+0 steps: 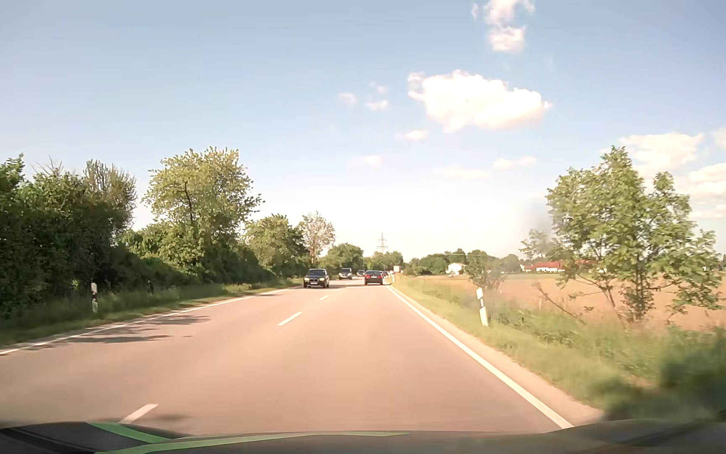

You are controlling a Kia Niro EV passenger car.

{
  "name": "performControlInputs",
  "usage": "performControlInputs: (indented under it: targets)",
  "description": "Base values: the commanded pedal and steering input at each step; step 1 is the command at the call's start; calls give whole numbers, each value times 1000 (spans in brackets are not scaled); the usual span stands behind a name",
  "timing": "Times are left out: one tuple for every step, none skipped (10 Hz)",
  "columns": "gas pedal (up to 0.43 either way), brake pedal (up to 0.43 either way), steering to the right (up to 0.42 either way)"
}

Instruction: Follow the waypoints while adhering to traffic rules and regulations

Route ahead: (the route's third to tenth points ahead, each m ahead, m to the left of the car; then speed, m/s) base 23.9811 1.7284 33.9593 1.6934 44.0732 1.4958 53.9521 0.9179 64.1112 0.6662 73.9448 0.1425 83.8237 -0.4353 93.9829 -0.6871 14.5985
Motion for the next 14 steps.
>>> performControlInputs:
  targets:
    - [118, 0, 1]
    - [98, 0, 1]
    - [98, 0, 1]
    - [87, 0, 1]
    - [79, 0, 1]
    - [79, 0, 2]
    - [79, 0, 1]
    - [67, 0, 1]
    - [67, 0, 3]
    - [67, 0, 3]
    - [67, 0, 4]
    - [67, 0, 5]
    - [67, 0, 5]
    - [67, 0, 5]
